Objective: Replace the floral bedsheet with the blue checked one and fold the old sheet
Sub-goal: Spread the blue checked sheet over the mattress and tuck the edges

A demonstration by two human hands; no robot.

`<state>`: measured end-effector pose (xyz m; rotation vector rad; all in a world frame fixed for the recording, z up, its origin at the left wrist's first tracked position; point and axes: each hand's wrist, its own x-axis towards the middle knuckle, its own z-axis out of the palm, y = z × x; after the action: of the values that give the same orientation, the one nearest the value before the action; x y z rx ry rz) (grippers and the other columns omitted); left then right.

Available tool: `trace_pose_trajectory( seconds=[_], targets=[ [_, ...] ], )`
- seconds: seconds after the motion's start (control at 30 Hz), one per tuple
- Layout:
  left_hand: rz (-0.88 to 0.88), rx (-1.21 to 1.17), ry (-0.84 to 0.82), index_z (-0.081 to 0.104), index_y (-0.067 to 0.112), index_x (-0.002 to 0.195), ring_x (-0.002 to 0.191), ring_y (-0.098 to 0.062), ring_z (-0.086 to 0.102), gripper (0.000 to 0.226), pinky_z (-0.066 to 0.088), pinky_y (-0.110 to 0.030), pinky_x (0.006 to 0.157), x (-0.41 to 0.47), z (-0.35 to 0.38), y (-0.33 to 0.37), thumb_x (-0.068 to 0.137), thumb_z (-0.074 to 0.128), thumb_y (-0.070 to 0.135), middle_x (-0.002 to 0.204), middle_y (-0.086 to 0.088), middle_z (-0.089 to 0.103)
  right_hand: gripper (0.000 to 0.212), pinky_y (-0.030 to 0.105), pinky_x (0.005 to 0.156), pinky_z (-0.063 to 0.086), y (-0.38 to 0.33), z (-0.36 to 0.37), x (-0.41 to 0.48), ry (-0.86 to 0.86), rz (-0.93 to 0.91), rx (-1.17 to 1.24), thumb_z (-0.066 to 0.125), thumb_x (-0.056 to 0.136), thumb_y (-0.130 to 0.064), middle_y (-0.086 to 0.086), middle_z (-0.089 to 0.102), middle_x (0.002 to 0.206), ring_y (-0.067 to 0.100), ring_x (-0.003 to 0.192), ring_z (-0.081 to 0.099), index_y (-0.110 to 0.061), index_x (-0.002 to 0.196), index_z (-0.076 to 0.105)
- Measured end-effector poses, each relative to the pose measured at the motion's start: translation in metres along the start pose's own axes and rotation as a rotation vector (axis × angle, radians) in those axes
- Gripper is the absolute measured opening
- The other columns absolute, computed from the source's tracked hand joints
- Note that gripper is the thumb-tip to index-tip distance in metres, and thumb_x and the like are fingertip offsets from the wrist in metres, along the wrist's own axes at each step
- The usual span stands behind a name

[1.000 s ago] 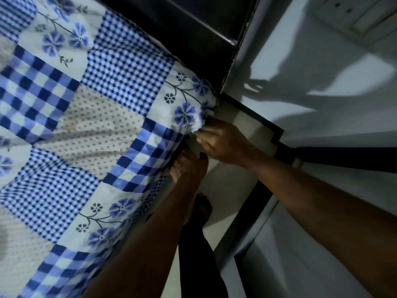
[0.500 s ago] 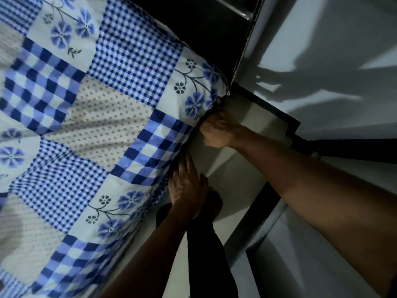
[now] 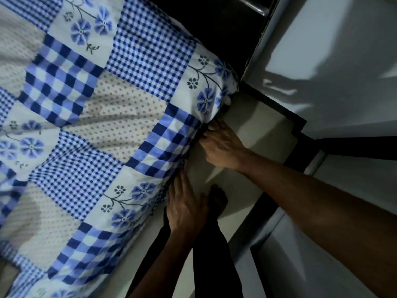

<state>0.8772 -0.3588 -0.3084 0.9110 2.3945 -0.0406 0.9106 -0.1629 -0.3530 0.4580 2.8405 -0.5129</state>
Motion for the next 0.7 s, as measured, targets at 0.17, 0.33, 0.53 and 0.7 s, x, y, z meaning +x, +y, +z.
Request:
trace_pose_trajectory(
  seconds=[0.17,0.33,0.53,0.7],
  targets=[
    [-0.106,0.052,-0.124,0.018,0.012,0.157,0.133,-0.035,0.046,0.085,0.04,-0.045,0.104,-0.001,0.002,-0.03,0.089,0.054,0.049,0.155,-0.012,0.036,0.047,0.052,0.114,0.033,-0.014,-0.001,0.002,-0.089,0.147,0.011,0.06,0.074,-0.022,0.012,0.065,0.125,0.038,0.128,0.05,-0.011,0.118,0.071],
    [-0.198,-0.071,-0.109,0.027,0.008,0.152,0.134,-0.036,0.042,0.079,0.037,-0.045,0.108,0.016,0.005,-0.016,0.092,0.054,0.051,0.151,-0.016,0.04,0.048,0.048,0.111,0.038,-0.054,0.026,-0.031,0.194,0.126,0.119,0.045,0.083,-0.021,0.017,0.064,0.129,0.038,0.127,0.052,-0.003,0.122,0.067],
    [0.093,-0.174,0.108,0.039,0.007,0.15,0.131,-0.031,0.052,0.076,0.045,-0.043,0.106,-0.009,0.008,-0.056,0.082,0.058,0.038,0.147,-0.014,0.05,0.046,0.055,0.121,0.009,-0.087,0.051,-0.008,-0.096,0.039,-0.09,0.045,0.082,-0.032,0.007,0.07,0.119,0.035,0.127,0.053,-0.017,0.113,0.074],
    [0.065,-0.05,-0.078,0.01,0.012,0.158,0.146,-0.029,0.028,0.09,0.03,-0.042,0.114,-0.033,0.021,-0.096,0.089,0.059,0.04,0.164,-0.01,0.02,0.041,0.045,0.116,0.006,-0.095,0.038,0.005,-0.258,0.08,-0.094,0.044,0.093,-0.033,0.002,0.065,0.131,0.028,0.133,0.047,-0.018,0.121,0.07]
  ],
)
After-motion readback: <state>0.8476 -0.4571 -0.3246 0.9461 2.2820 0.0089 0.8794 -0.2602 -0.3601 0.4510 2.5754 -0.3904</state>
